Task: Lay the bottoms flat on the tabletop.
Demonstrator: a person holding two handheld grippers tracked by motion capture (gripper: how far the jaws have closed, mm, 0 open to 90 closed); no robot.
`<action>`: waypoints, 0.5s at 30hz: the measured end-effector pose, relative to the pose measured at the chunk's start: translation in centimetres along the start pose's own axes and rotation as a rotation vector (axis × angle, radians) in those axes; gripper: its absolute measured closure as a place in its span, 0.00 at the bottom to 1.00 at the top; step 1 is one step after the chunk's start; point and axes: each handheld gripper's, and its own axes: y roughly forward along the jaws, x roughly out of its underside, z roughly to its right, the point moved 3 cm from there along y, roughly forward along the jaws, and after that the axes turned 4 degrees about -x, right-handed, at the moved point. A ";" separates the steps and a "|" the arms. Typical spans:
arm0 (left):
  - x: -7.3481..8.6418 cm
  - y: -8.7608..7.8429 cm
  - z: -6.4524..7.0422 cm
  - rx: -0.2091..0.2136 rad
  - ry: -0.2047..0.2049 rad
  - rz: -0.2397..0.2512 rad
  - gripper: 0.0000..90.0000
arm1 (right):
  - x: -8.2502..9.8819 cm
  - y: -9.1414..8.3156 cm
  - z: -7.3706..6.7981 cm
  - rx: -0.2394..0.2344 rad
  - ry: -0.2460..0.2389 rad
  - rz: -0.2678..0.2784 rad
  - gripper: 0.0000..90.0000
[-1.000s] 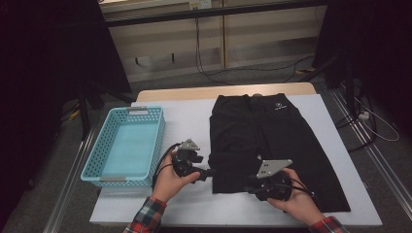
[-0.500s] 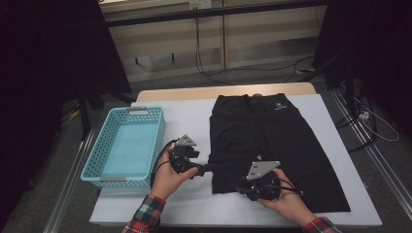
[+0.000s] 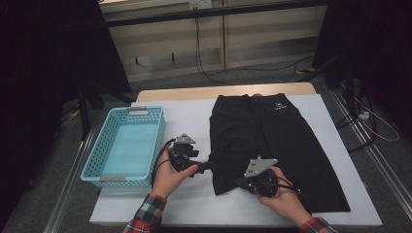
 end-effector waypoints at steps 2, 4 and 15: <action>-0.1 0.0 -0.1 -0.003 -0.008 0.009 0.28 | 0.1 -0.4 0.0 -0.039 0.027 -0.002 1.00; -0.2 0.0 -0.2 -0.021 -0.003 0.012 0.28 | 0.2 -0.8 -0.3 -0.059 0.024 -0.011 1.00; -0.2 0.3 -0.3 -0.019 0.000 0.001 0.28 | 1.1 -2.6 -1.2 -0.102 0.018 -0.011 1.00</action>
